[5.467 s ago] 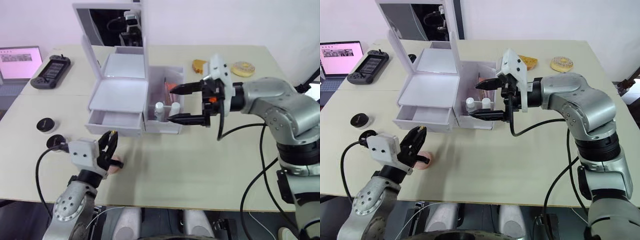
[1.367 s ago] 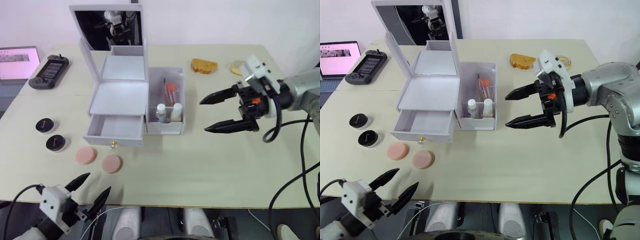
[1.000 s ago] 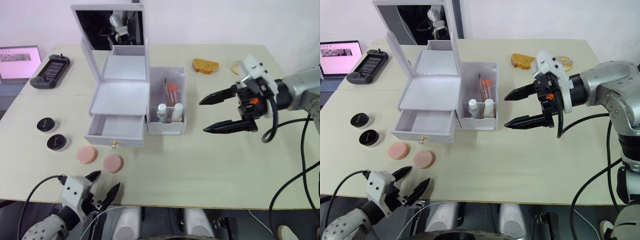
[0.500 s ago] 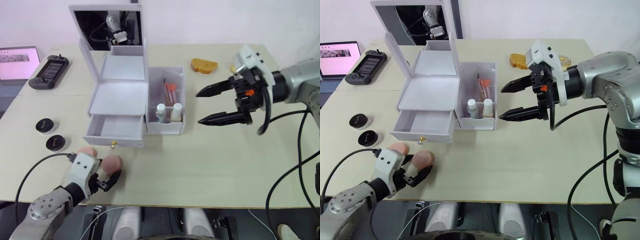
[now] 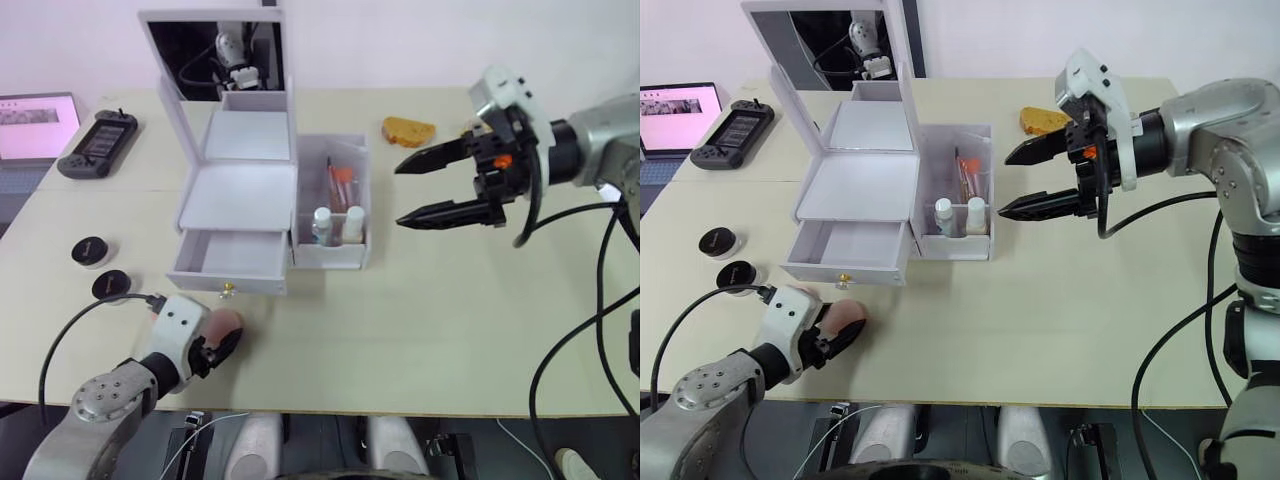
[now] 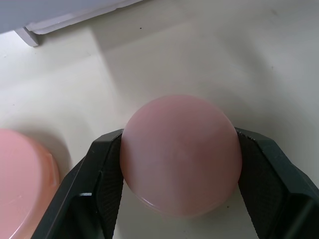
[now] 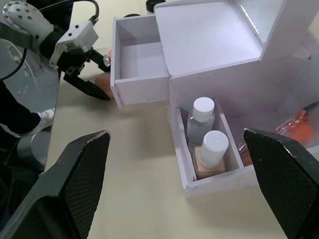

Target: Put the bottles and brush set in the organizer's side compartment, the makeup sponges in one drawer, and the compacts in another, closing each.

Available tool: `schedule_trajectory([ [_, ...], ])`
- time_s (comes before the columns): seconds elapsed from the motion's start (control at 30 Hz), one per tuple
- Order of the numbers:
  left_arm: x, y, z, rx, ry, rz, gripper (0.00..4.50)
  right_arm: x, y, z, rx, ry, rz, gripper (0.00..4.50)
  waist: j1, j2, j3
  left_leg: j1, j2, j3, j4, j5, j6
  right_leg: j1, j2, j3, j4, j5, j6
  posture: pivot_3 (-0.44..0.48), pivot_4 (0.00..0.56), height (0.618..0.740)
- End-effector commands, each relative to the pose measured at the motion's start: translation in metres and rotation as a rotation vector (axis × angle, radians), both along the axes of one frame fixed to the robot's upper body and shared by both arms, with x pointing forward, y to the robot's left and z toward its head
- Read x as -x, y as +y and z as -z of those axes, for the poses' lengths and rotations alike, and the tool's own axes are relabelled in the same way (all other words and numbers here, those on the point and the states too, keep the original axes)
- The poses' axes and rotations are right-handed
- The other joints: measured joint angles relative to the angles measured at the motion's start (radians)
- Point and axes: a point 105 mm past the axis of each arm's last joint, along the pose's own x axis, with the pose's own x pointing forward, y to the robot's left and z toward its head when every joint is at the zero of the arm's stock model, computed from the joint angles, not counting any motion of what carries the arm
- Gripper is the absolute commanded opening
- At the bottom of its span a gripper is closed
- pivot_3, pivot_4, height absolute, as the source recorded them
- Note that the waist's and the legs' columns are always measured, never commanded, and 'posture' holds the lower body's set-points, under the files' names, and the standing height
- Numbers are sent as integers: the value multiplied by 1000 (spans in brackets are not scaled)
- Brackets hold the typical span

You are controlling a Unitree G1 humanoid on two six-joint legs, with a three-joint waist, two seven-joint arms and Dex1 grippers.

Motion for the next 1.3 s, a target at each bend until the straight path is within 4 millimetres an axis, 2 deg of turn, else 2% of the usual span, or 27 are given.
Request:
schedule_trajectory([
  [0.03, 2, -1, -3, -9, -3, 16, 2672, 3, 4, -14, -7, -51, -14, 4500, 0, 0, 0, 0, 0, 0, 0, 0, 0, 0, 0, 0, 0, 0, 0, 0, 150, 740],
  [0.17, 9, 4, -17, 6, -17, 48, 2672, 6, 10, -16, -7, -52, -37, 4500, -2, 0, 0, 0, 0, 0, 0, 0, 0, -1, 0, 0, 0, 0, 0, 0, 150, 740],
  [0.33, 29, 19, -43, 58, -45, 119, 2672, 15, 20, -18, -16, -32, -109, 4500, -2, 0, 0, -1, 0, 0, 0, 0, 0, -2, 0, 0, 0, -1, -2, 0, 150, 740],
  [0.4, 38, 17, -53, 85, -58, 190, 2672, 19, 23, -18, -21, -13, -143, 4500, -2, 0, 0, -1, 0, 0, 0, 0, 0, -2, 0, 0, 0, -1, -2, 0, 150, 740],
  [0.5, 57, 8, -79, 196, -73, 353, 2672, 22, 28, -21, -35, -2, -186, 4500, -1, 0, 0, -2, 0, 0, 0, 0, 0, -2, 0, 0, 0, -1, -3, 0, 150, 740],
  [0.6, 64, 27, -99, 243, 4, 396, 2672, 21, 32, -23, -39, -17, -202, 4500, -1, 1, 0, -2, 0, 0, 0, 0, 0, -3, 0, 0, 0, -1, -3, 0, 150, 740],
  [0.73, 46, 45, -141, 219, -7, 455, 2672, 19, 34, -25, -47, -32, -201, 4500, 0, 1, 1, -2, 0, -1, 0, 0, 0, -3, 0, -1, 2, -2, -3, 0, 150, 740],
  [0.83, 20, 45, -162, 137, -20, 507, 2672, 19, 33, -27, -57, -36, -187, 4500, -6, 1, 1, -1, 0, 0, 0, 0, 0, -3, 0, 0, 1, -1, -3, 0, 150, 740],
  [0.93, -1, 42, -173, 70, -39, 540, 2672, 19, 32, -29, -64, -41, -169, 4500, -9, 2, 2, -2, 0, 0, -2, 0, 0, -4, 0, 0, 1, -1, -2, 0, 150, 740],
  [1.17, -48, 27, -174, -64, -94, 596, 2672, 19, 27, -29, -78, -43, -117, 4500, -10, 2, 3, -4, 1, 1, -4, 1, -1, -12, 1, 1, 8, 1, 3, 0, 150, 740],
  [1.3, -58, 23, -160, -103, -61, 642, 2672, 20, 25, -27, -85, -33, -103, 4500, -20, 1, 4, -4, 1, 1, -2, 1, -1, -13, 1, 2, 13, 1, 3, 0, 150, 740],
])
